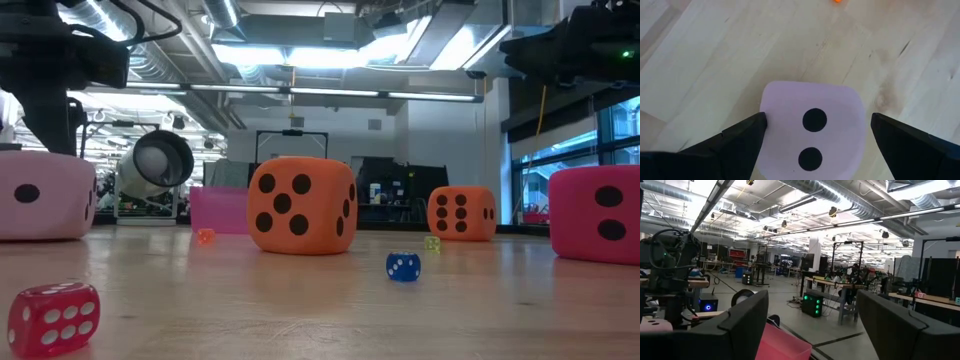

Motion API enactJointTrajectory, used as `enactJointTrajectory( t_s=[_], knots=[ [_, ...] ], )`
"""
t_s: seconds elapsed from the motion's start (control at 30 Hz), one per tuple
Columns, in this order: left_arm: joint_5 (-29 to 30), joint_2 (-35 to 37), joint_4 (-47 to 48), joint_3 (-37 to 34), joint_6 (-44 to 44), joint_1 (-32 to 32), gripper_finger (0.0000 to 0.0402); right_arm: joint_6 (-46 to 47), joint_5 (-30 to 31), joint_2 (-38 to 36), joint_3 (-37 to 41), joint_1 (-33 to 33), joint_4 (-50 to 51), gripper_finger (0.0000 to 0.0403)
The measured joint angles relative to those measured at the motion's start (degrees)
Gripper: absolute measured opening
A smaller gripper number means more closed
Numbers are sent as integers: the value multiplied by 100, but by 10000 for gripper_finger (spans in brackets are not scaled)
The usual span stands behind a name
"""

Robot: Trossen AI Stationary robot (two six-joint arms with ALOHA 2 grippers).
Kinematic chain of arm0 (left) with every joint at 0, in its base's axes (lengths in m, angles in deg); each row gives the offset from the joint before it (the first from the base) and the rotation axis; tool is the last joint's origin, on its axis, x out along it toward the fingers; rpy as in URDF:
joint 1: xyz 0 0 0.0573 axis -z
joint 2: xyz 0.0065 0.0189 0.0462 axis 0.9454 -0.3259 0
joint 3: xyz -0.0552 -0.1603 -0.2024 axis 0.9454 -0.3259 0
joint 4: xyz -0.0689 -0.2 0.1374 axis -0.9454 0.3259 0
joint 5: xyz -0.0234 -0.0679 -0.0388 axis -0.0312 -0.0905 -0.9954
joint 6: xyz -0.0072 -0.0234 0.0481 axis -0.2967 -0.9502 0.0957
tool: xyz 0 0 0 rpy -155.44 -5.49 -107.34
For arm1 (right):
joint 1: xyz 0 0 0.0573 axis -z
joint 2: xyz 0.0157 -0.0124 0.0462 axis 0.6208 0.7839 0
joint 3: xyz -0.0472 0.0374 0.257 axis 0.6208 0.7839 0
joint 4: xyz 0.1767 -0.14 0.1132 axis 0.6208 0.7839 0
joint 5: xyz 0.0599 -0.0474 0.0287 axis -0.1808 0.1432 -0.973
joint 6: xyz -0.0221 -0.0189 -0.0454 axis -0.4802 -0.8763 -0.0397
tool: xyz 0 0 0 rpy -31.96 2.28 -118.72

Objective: Pick & Place Dice
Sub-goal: Put the large pink die into the red bin

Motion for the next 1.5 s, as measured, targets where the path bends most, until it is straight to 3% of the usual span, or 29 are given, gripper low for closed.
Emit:
enactJointTrajectory(
  t_s=[0.6, 0.93, 1.33, 1.5],
  knots=[
    [-123, 0, 75, 16, 498, -13, 361, -4, -1, 0, 0, 0, 2, 304],
    [74, -18, 403, 464, 596, -7, 361, -7, -2, 0, 0, 0, 4, 304],
    [-165, -543, 441, 450, 380, -7, 361, -48, 0, 0, 0, 0, 15, 304],
    [-48, -594, 466, 473, 1228, 18, 361, -50, 0, 2, 0, 0, 48, 304]
  ],
)
